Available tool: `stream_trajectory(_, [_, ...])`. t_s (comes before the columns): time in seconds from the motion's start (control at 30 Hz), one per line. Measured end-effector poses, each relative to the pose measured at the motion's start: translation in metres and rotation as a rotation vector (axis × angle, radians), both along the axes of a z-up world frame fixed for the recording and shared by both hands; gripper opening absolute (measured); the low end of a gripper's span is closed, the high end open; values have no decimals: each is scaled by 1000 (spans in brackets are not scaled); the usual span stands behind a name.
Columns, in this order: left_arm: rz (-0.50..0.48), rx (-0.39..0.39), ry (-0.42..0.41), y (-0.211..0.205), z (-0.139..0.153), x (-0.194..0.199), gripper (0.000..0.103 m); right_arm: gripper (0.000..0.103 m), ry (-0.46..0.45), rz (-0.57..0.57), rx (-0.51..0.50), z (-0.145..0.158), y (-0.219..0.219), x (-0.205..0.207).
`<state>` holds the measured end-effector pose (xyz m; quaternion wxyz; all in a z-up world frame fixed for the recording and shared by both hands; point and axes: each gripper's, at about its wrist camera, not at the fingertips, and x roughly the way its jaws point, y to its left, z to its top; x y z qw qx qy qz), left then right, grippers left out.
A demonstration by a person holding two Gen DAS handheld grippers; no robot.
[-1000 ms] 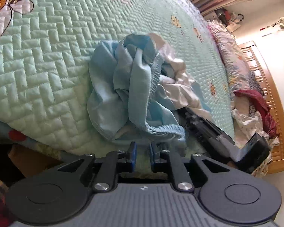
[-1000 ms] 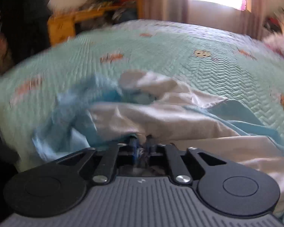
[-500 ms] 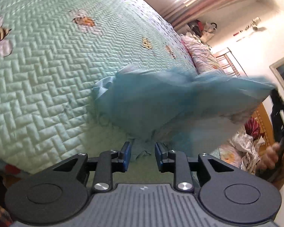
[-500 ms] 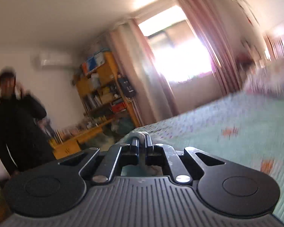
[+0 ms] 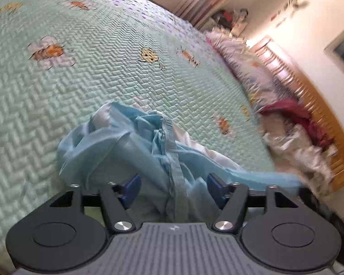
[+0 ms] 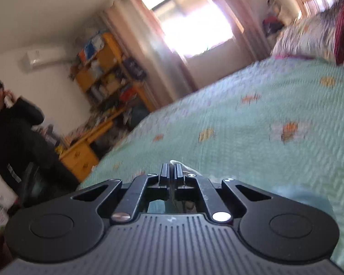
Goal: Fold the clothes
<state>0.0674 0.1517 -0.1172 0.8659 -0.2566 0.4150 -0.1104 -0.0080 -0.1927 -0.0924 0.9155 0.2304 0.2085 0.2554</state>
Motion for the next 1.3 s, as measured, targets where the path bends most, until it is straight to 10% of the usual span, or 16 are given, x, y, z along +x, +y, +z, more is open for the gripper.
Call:
stream_trajectory(0.4, [21,341,161,-61,-35,109,85,9,118,-55,77,-43,-9,12])
stream_trajectory(0.47, [45,327,195,-59,-45,123,77,10,118,-39,64,-45,-2,13])
stream_trajectory(0.53, [39,287,201,-54,-51,129,32,12,127,-34,42,-50,5,14])
stream_trajectory(0.6, [1,245,185,-50,-53,127,10,19,136,-29,20,-54,12,14])
stream_trajectory(0.83, [23,3,-121,7,13,28,6,28,197,-162,-181,-65,15,18])
stream_trajectory(0.93, [9,15,-295,35,50,-42,7,35,248,-182,-201,-67,11,22])
stream_trajectory(1.17, [181,-54,-32,97,-19,-130,7,60,230,-183,-206,-49,23,34])
stream_trajectory(1.3, [193,-78,-22,102,-33,-145,7,75,182,-130,-274,-40,45,51])
